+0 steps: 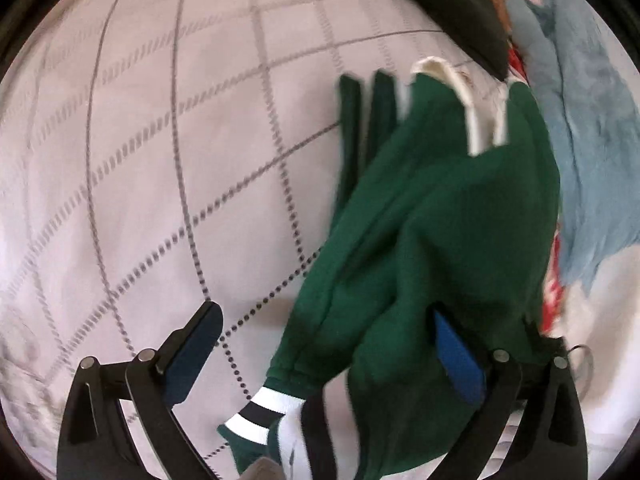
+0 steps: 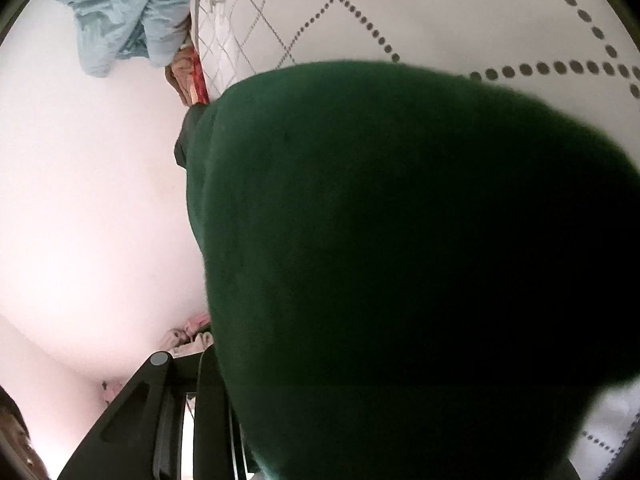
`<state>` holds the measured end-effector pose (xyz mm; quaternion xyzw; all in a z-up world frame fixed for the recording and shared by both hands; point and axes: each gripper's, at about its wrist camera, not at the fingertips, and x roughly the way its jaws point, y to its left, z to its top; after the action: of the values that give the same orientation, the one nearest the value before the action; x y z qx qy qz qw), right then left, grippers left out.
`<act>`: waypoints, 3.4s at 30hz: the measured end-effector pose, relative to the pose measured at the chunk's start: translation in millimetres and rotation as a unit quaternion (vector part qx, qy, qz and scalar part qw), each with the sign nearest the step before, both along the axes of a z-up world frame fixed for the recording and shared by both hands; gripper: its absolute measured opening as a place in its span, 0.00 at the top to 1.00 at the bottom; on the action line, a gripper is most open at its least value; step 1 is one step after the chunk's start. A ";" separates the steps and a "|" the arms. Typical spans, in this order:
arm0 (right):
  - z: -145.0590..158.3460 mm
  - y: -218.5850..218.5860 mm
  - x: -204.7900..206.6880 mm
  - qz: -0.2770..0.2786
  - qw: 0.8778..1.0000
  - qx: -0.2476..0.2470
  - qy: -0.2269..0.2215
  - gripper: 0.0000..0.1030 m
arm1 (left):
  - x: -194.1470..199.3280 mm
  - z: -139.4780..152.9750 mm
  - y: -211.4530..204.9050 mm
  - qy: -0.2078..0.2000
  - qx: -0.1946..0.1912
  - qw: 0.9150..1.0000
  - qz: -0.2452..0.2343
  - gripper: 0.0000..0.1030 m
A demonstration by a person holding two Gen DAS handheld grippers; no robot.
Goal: Fold large clothes
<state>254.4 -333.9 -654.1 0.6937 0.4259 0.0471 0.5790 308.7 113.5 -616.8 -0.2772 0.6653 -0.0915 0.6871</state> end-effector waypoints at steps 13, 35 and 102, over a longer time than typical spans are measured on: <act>-19.2 -10.5 -5.8 0.014 1.000 0.010 0.008 0.38 | 40.3 10.5 -36.3 -0.068 -0.012 0.996 -0.059 0.37; 124.3 23.2 119.2 0.019 0.994 0.016 -0.111 0.70 | 88.9 150.6 -20.0 -0.205 0.047 0.976 -0.049 0.88; 508.8 155.2 185.1 0.232 0.667 -0.708 -0.011 0.09 | 116.0 421.3 -68.4 -0.306 0.262 0.915 -0.021 0.00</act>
<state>439.5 -178.7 -145.3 -0.0469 0.4719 -0.1285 0.8710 424.7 45.1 -195.5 -0.0317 0.4279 -0.0083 0.9032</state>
